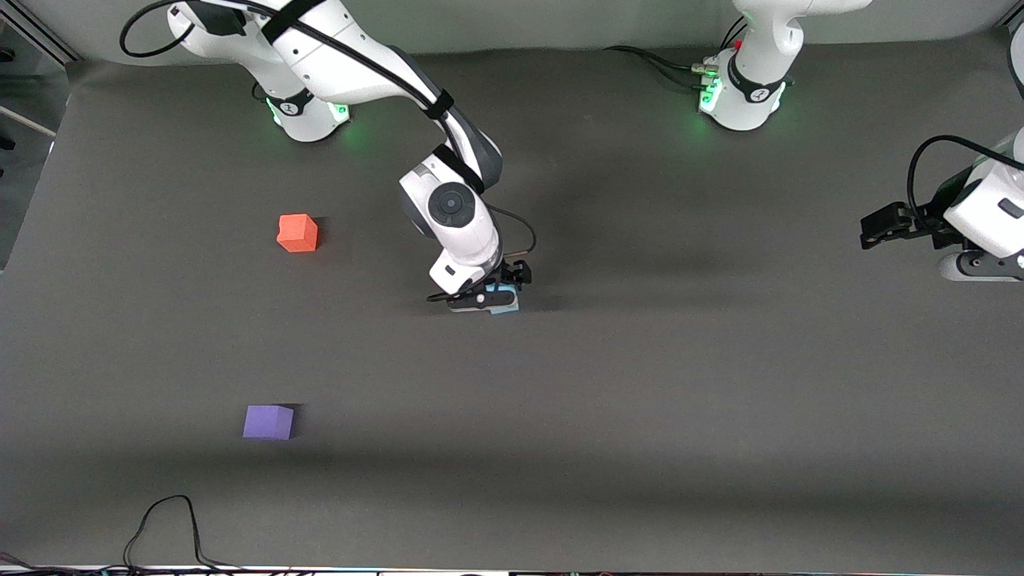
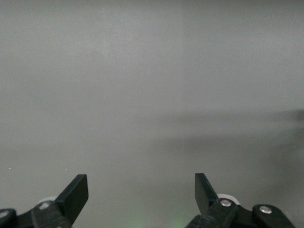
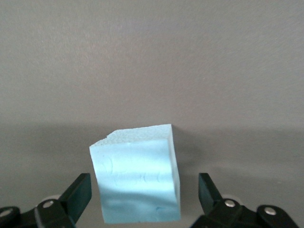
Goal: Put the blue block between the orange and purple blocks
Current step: 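Close the right gripper on the blue block and lift it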
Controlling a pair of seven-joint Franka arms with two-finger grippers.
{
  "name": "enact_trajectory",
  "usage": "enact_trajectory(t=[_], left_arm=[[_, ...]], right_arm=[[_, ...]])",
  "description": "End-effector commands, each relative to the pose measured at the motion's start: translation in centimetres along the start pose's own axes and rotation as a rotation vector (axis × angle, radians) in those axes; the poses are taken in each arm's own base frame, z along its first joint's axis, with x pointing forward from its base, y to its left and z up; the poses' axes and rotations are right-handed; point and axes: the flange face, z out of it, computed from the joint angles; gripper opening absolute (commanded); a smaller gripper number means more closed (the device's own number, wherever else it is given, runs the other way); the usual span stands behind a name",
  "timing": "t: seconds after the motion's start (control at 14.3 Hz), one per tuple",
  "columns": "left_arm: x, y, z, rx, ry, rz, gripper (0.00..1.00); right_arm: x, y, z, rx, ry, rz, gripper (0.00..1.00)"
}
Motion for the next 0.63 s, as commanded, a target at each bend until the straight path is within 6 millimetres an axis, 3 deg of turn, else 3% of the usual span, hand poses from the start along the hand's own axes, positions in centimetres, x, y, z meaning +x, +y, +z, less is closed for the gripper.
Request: enact_trajectory(t=[0.0,0.14,0.28,0.56], left_arm=[[0.1,-0.3,-0.3,-0.004,0.000,0.008,1.00],[0.2,0.0,-0.3,-0.006,-0.002,0.016,1.00],[0.2,0.3,-0.2,-0.005,0.000,0.020,1.00],[0.2,0.7,-0.2,-0.004,0.000,0.027,1.00]], right_arm=[[-0.6,-0.6,1.4,-0.001,0.034,0.014,1.00],[-0.7,-0.7,1.6,-0.001,0.036,0.012,1.00],[-0.6,-0.7,1.6,0.000,0.038,0.009,0.93],[-0.5,-0.5,1.6,-0.002,0.037,0.007,0.49]])
